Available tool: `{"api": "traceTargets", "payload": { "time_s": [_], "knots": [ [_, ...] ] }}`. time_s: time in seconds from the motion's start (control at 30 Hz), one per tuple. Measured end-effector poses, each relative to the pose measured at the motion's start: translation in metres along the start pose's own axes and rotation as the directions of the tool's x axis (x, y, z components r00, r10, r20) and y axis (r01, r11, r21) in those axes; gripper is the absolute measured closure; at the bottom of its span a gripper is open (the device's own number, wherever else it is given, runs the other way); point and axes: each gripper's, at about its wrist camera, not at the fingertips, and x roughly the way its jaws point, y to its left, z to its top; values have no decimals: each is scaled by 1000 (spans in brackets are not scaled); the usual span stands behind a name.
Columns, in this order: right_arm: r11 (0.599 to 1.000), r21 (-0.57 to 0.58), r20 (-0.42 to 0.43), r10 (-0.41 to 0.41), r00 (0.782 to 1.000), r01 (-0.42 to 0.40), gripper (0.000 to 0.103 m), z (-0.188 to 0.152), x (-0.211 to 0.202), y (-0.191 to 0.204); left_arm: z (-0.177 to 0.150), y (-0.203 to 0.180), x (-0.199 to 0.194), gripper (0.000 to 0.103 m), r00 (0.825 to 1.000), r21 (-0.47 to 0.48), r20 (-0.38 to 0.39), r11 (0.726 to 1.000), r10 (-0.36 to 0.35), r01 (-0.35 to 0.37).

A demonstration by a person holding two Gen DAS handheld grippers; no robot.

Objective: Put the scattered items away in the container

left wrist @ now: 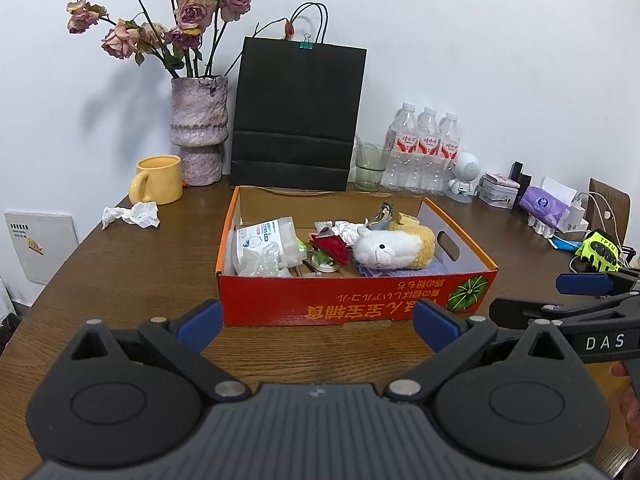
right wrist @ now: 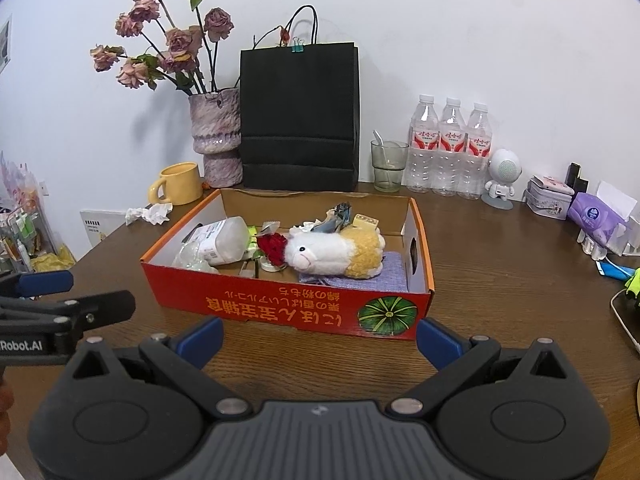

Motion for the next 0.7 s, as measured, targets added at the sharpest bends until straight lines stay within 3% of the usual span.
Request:
{"api": "traceTargets", "payload": {
  "time_s": [0.7],
  "knots": [
    [1000, -5, -10, 2, 1000, -2, 0, -2, 3, 0, -3, -3, 4, 0, 1000, 7, -5, 1000, 0, 0]
  ]
}}
